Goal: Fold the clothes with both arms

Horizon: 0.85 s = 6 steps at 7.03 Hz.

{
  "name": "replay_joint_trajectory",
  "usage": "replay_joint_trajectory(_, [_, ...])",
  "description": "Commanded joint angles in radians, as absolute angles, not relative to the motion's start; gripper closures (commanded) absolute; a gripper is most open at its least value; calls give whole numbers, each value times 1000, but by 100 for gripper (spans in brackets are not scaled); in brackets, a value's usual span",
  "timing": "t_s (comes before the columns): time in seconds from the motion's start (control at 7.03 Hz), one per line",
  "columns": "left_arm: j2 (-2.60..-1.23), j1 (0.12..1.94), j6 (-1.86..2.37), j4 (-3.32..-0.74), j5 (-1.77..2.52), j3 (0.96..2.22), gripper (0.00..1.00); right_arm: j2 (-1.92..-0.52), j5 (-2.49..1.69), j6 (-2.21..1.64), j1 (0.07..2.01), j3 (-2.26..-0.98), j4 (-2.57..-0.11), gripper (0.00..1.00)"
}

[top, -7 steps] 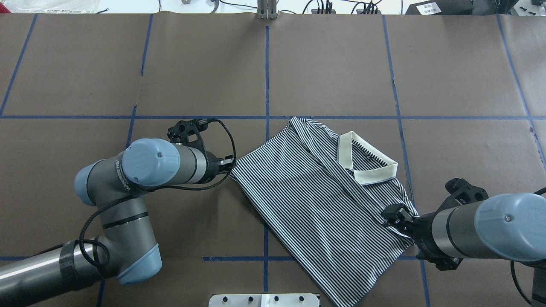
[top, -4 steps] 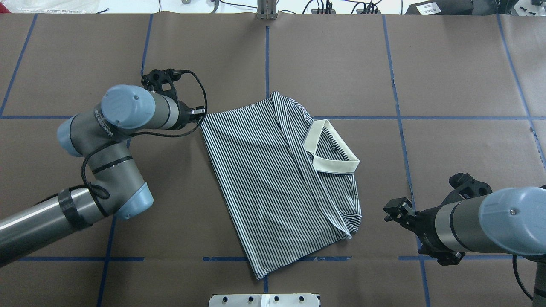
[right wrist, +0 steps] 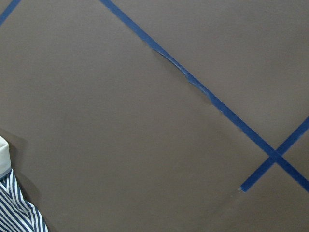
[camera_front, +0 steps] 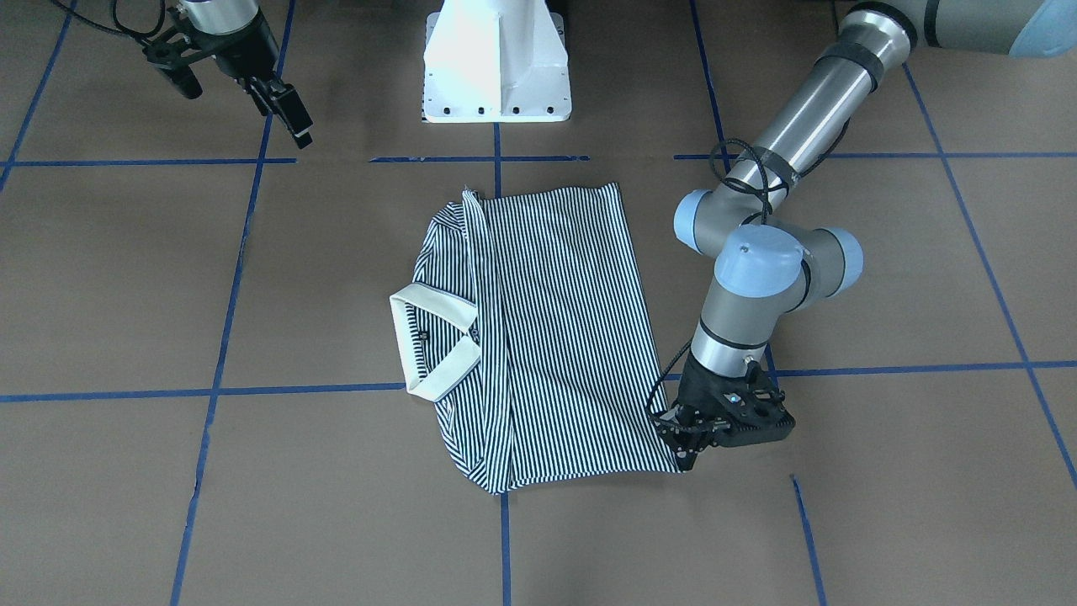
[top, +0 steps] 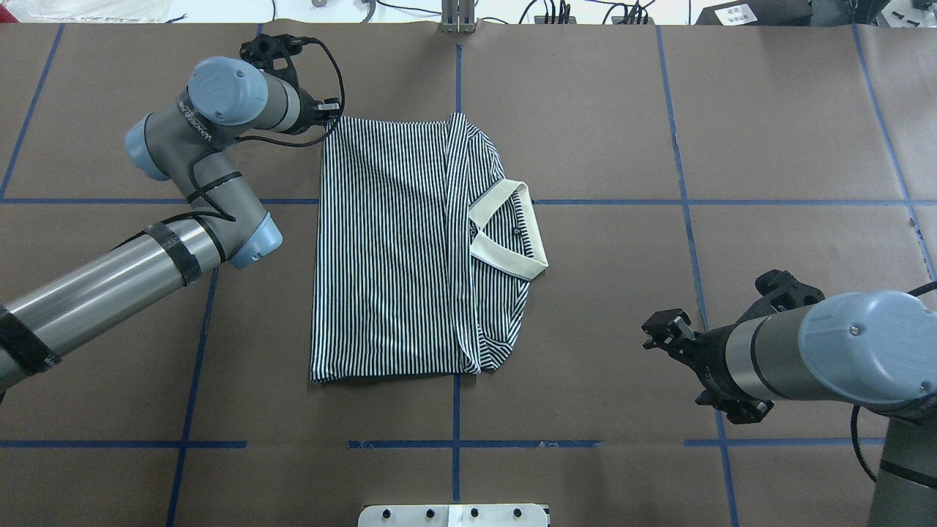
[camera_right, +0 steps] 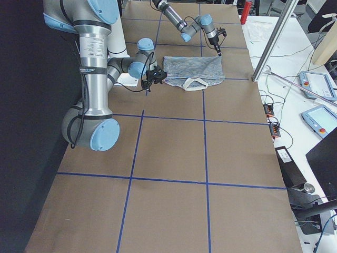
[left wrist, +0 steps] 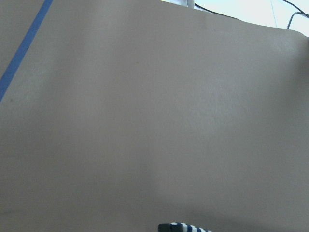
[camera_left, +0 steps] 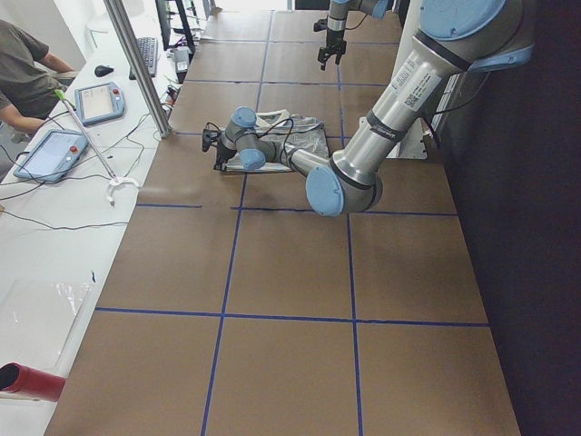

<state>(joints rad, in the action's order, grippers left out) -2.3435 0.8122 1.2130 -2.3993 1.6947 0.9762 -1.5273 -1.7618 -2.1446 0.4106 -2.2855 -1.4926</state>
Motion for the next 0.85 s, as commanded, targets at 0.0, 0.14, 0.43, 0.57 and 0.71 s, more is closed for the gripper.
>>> replay_joint_trajectory(0.0, [-2358,827,1196,-2421,1695,949,68,-1418,-1758,-2110,455,-2208,-1494,0])
replay_joint_trajectory(0.14, [-2346,842,1198,-2413,1735,1018,66,-1348,-1758,-2070,463,-2172,-1496,0])
replay_joint_trajectory(0.43, [-2253,868,1206,-2405,1894,1178,64,-1095,-1759,-1957,469,-2009,-1607,0])
replay_joint_trajectory(0.57, [-2156,870,1209,-2404,1949,1321,63,-1027,-1766,-1827,465,-1944,-1620,0])
replay_joint_trajectory(0.71, [-2110,870,1209,-2402,1971,1382,61,-956,-1778,-1681,454,-1871,-1624,0])
